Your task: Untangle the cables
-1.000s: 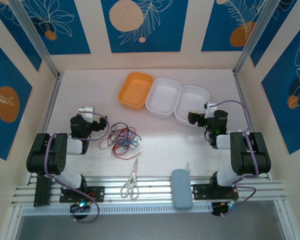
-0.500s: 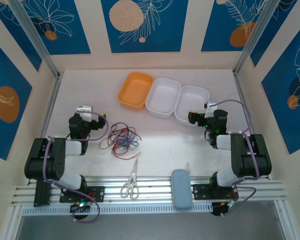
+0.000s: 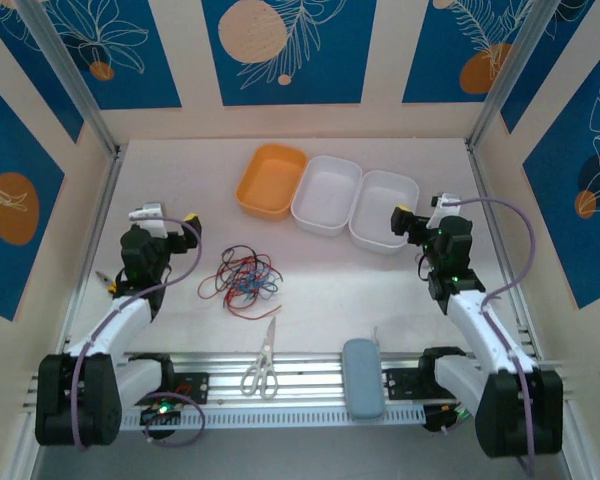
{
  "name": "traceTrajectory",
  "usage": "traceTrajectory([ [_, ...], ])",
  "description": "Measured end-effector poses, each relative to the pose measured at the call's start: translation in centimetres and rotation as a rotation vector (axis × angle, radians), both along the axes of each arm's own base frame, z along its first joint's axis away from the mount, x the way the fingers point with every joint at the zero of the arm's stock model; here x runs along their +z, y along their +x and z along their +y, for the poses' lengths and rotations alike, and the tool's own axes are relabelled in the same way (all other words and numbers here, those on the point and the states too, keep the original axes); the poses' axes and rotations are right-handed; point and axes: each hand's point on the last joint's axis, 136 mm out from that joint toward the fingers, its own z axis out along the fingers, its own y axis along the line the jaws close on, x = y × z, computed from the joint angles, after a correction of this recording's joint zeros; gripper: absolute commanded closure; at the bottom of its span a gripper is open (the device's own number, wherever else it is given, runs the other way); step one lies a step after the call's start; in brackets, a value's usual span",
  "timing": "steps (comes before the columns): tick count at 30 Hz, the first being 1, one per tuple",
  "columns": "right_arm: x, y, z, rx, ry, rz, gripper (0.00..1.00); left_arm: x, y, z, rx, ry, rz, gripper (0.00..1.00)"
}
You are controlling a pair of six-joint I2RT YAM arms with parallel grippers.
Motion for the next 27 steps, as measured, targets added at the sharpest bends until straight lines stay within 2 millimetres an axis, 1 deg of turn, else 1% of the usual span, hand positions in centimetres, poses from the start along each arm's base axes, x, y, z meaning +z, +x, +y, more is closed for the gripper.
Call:
traceTrajectory([
  [2, 0.8, -1.3, 0.8, 0.003, 0.028, 0.009, 0.01, -0.3, -0.5, -0.5, -0.005, -0.060, 0.034, 0.00],
  [4, 0.9, -2.5, 1.9, 0.018, 0.050, 0.038, 0.01, -0.7, -0.8, -1.1, -0.016, -0.104, 0.071, 0.00],
  [6, 0.6, -3.6, 3.4, 0.046, 0.064, 0.084, 0.01, -1.2, -1.3, -2.3, -0.041, -0.140, 0.114, 0.00],
  [9, -0.3, -5.1, 6.0, 0.103, 0.070, 0.166, 0.01, -1.9, -2.2, -5.0, -0.118, -0.167, 0.173, 0.00],
  [11, -0.9, -6.3, 8.2, 0.154, 0.066, 0.220, 0.01, -2.4, -2.9, -6.8, -0.169, -0.176, 0.221, 0.00],
  [14, -2.0, -7.9, 11.2, 0.218, 0.042, 0.294, 0.01, -3.3, -4.0, -9.0, -0.225, -0.176, 0.290, 0.00],
  [17, -2.7, -9.2, 14.0, 0.265, 0.007, 0.353, 0.01, -4.6, -4.8, -10.4, -0.255, -0.165, 0.358, 0.00],
  [20, -3.3, -10.0, 16.5, 0.297, -0.022, 0.401, 0.01, -6.8, -5.5, -11.2, -0.264, -0.148, 0.442, 0.00],
  [23, -3.9, -10.3, 18.9, 0.321, -0.045, 0.449, 0.01, -8.8, -5.7, -11.7, -0.263, -0.142, 0.514, 0.01],
  [27, -4.7, -10.3, 22.1, 0.353, -0.063, 0.515, 0.00, -10.2, -5.8, -12.3, -0.264, -0.143, 0.571, 0.15],
])
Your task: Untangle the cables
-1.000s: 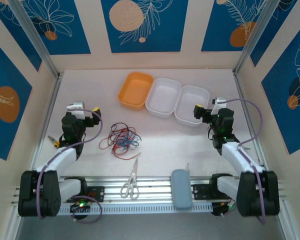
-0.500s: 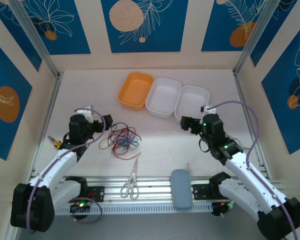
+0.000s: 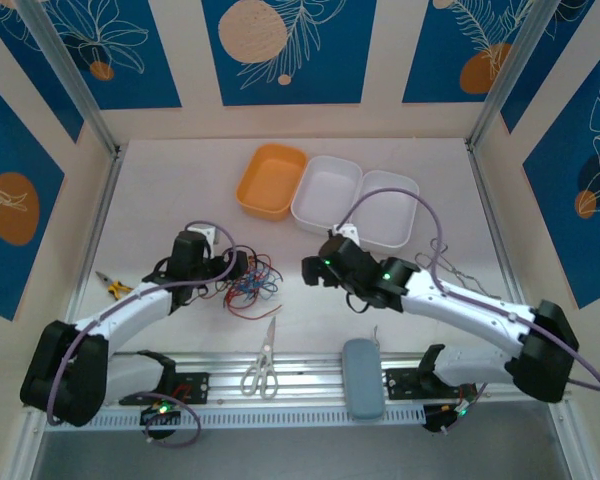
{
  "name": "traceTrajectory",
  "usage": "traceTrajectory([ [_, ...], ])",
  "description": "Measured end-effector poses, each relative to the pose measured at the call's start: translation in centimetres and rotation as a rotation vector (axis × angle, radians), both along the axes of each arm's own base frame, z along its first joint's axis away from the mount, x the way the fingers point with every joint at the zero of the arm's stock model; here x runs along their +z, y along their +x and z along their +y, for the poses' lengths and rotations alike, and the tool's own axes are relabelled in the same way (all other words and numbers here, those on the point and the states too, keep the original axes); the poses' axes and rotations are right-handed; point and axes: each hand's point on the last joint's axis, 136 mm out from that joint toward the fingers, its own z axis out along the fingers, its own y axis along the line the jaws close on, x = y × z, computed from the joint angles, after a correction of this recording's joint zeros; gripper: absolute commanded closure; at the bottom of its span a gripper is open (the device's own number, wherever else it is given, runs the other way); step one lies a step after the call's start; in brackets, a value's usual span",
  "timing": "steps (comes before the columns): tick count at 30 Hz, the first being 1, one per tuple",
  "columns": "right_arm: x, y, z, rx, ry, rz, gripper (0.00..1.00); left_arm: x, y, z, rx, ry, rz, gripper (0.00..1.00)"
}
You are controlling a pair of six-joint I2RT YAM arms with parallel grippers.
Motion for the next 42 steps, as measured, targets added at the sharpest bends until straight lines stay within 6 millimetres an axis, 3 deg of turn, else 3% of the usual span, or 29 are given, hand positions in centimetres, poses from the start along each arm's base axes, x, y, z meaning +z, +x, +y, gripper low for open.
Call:
traceTrajectory([
  [7, -3.1, -0.4, 5.1, 0.074, -0.006, 0.150, 0.14, 0.1, 0.7, -0.4, 0.018, -0.013, 0.009, 0.34],
  [13, -6.0, -0.6, 8.9, 0.139, 0.015, 0.271, 0.25, 0.0, 0.6, 0.0, 0.041, -0.003, 0.013, 0.38],
  [22, -5.8, -0.7, 12.3, 0.230, 0.104, 0.327, 0.44, 0.6, 0.3, 1.1, 0.064, 0.046, 0.000, 0.37],
  [30, -5.7, 1.3, 13.2, 0.242, 0.174, 0.346, 0.55, 2.5, 1.4, 1.3, 0.053, 0.100, -0.041, 0.35],
  [37, -6.6, 2.5, 14.3, 0.259, 0.184, 0.370, 0.89, 2.4, 1.5, 1.4, 0.042, 0.125, -0.028, 0.28],
  [40, -6.3, 3.0, 14.4, 0.268, 0.183, 0.362, 1.00, 2.0, 1.1, 1.6, 0.035, 0.139, -0.009, 0.19],
  [42, -5.9, 3.2, 14.4, 0.270, 0.181, 0.355, 1.00, 1.8, 0.9, 1.6, 0.032, 0.144, 0.002, 0.10],
])
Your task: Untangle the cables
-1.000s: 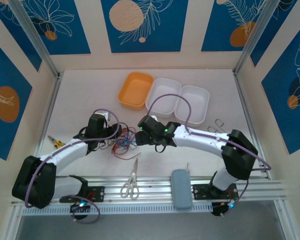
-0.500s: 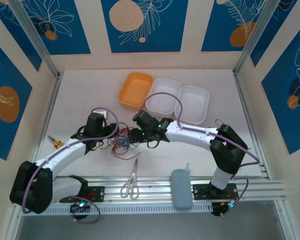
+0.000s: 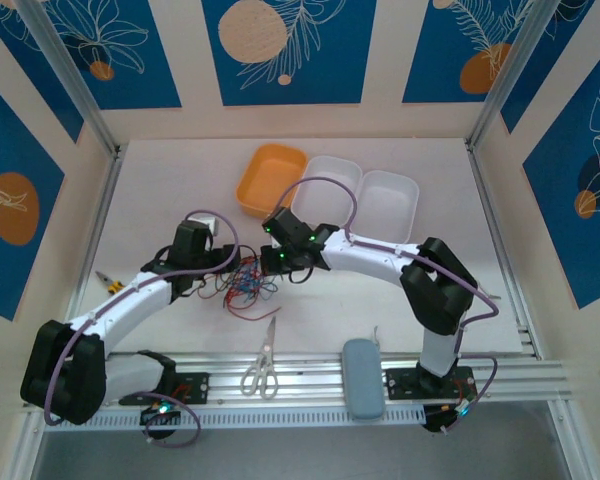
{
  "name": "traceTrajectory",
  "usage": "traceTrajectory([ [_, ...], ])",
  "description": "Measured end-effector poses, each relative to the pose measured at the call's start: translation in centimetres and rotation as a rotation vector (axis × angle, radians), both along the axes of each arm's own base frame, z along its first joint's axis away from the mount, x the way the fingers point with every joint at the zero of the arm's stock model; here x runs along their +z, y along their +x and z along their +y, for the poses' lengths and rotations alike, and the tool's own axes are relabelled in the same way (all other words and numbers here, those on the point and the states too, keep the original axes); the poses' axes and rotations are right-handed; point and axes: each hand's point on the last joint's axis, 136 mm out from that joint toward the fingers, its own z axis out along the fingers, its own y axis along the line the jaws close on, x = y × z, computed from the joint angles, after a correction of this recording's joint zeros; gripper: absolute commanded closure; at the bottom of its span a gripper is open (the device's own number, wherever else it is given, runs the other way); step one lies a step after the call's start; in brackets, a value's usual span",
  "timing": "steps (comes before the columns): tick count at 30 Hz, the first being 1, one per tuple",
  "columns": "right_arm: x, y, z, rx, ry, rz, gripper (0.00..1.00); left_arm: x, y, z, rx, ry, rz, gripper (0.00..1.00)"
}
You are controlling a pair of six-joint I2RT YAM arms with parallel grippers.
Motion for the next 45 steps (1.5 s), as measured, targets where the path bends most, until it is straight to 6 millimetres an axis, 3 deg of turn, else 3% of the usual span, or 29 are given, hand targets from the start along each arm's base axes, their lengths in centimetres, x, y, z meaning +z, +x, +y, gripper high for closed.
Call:
traceTrajectory([
  [3, 0.7, 1.0, -0.3, -0.013, 0.004, -0.014, 1.00, -0.3, -0.3, 0.1, -0.004, 0.005, 0.018, 0.00],
  [7, 1.8, 2.1, -1.8, -0.045, -0.007, -0.042, 1.00, -0.5, -0.8, 0.1, -0.020, 0.017, 0.033, 0.00],
  [11, 4.7, 2.7, -3.3, -0.074, 0.006, -0.100, 1.00, 0.1, -0.9, -0.1, -0.037, 0.010, 0.024, 0.00],
  [16, 8.3, 2.4, -4.6, -0.099, 0.023, -0.159, 1.00, 1.9, -0.8, -1.2, -0.081, -0.037, -0.006, 0.00],
  [23, 11.6, 1.6, -6.2, -0.128, 0.050, -0.203, 1.00, 4.0, -1.6, -3.7, -0.207, -0.150, -0.035, 0.00],
  [27, 11.5, 1.2, -6.6, -0.136, 0.051, -0.195, 1.00, 5.9, -1.9, -5.3, -0.281, -0.230, -0.083, 0.07],
  [34, 9.4, 0.0, -6.9, -0.135, 0.029, -0.134, 1.00, 8.6, -2.0, -6.8, -0.345, -0.330, -0.165, 0.27],
  [38, 8.2, -1.0, -6.8, -0.118, 0.019, -0.096, 1.00, 7.8, -2.1, -7.1, -0.346, -0.355, -0.146, 0.37],
  [45, 7.6, -1.4, -6.7, -0.121, 0.026, -0.071, 1.00, 5.5, -2.0, -7.7, -0.338, -0.380, -0.072, 0.36],
])
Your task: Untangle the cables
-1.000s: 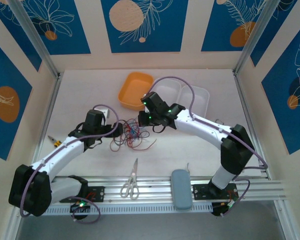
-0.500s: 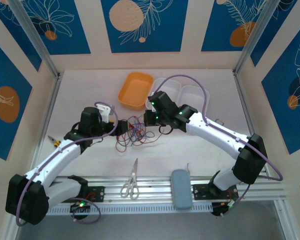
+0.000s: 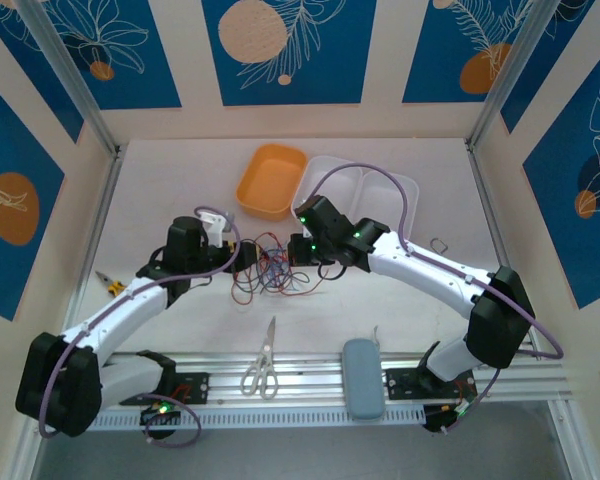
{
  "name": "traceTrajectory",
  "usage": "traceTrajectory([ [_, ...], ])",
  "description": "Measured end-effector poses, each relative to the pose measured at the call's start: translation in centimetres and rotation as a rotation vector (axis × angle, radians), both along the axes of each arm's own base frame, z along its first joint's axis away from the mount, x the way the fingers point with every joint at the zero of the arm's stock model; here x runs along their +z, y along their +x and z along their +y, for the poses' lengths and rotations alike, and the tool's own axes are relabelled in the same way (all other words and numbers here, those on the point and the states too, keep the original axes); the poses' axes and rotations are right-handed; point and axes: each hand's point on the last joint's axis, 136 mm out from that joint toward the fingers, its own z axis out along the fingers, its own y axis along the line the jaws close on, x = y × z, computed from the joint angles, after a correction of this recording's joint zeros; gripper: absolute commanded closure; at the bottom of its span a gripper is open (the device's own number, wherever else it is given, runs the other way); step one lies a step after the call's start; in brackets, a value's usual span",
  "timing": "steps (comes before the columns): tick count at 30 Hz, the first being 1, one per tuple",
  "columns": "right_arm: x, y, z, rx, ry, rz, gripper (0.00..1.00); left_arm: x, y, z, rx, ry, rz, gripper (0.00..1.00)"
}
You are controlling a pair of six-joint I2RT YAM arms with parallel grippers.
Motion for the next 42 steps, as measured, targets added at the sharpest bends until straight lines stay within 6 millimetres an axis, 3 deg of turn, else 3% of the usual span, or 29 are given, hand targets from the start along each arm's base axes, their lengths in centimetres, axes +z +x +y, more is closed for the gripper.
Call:
traceTrajectory([
  [6, 0.0, -0.2, 0.3, 0.006, 0.018, 0.010, 1.00, -1.9, -0.2, -0.4, 0.001, -0.004, 0.045, 0.36],
  [11, 0.0, -0.2, 0.6, 0.009, 0.040, 0.014, 1.00, -3.9, -0.2, -1.8, -0.019, -0.026, 0.099, 0.44],
  [12, -0.2, -0.2, 0.6, 0.009, 0.041, 0.018, 1.00, -4.2, -0.2, -2.1, -0.025, -0.030, 0.106, 0.48],
  [14, -0.6, -0.4, 0.5, 0.007, 0.041, 0.028, 1.00, -4.7, -0.1, -2.7, -0.033, -0.040, 0.117, 0.71],
  [16, -1.1, -0.4, 0.2, 0.000, 0.037, 0.038, 0.96, -4.9, -0.1, -3.0, -0.035, -0.050, 0.126, 0.86],
  [21, -1.7, -0.3, -0.9, -0.025, 0.031, 0.050, 0.68, -4.6, 0.0, -3.1, -0.039, -0.052, 0.110, 0.99],
  [27, -0.4, -0.1, -2.3, -0.041, 0.057, 0.013, 0.50, -2.8, -0.5, -2.2, -0.030, -0.021, 0.047, 1.00],
  [31, 0.0, 0.3, -2.8, -0.042, 0.063, -0.008, 0.48, -1.7, -0.8, -1.9, -0.034, -0.010, 0.003, 1.00],
  [37, -0.2, 1.3, -3.1, -0.033, 0.071, -0.024, 0.49, -2.0, -1.1, -1.6, -0.038, 0.009, 0.011, 1.00],
  [42, -2.0, 1.8, -2.4, -0.005, 0.056, 0.005, 0.49, -1.6, -1.0, -1.8, -0.045, 0.010, 0.008, 1.00],
])
